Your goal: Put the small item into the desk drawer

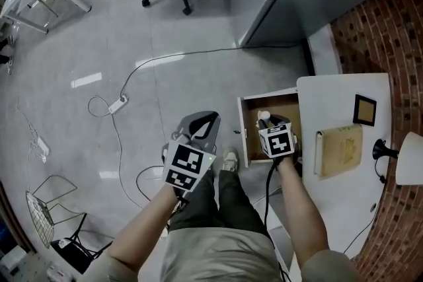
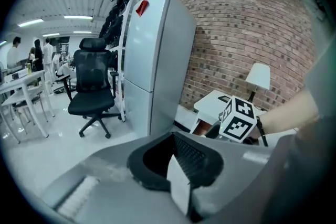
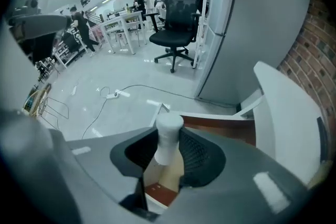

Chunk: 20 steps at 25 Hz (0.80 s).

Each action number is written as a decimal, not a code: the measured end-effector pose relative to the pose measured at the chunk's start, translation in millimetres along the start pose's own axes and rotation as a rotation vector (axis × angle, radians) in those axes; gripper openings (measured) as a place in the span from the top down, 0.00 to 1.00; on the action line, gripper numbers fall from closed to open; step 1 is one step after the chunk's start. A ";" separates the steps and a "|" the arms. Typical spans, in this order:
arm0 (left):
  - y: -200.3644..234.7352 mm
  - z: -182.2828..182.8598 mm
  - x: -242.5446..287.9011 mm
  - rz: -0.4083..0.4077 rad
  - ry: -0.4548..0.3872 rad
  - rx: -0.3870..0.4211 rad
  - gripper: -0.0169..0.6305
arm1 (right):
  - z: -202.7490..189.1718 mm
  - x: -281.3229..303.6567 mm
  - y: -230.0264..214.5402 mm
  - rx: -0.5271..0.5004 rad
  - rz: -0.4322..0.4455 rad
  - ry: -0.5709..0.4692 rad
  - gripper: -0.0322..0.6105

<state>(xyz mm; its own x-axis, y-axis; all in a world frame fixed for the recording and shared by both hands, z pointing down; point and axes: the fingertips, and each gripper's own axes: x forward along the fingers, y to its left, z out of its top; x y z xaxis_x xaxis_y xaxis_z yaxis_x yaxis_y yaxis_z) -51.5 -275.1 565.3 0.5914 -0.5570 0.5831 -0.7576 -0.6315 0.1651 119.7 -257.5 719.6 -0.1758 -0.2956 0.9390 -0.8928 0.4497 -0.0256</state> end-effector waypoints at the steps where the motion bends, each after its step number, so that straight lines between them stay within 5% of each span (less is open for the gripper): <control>1: 0.4 -8.6 8.7 -0.004 0.013 -0.009 0.97 | -4.3 13.3 -3.9 0.005 0.004 0.019 0.75; 10: 3.1 -74.6 75.3 -0.025 0.094 -0.084 0.97 | -63.5 114.6 -24.9 0.026 0.032 0.240 0.74; 20: -2.9 -112.8 102.4 -0.029 0.140 -0.116 0.97 | -87.8 168.2 -29.2 0.076 0.069 0.226 0.69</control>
<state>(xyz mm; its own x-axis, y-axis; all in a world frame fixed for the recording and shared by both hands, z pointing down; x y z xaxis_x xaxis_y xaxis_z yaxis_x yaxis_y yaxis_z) -19.9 -269.4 714.3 0.5753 -0.4537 0.6806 -0.7724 -0.5752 0.2695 152.7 -246.3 908.4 -0.1475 -0.0670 0.9868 -0.9122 0.3949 -0.1095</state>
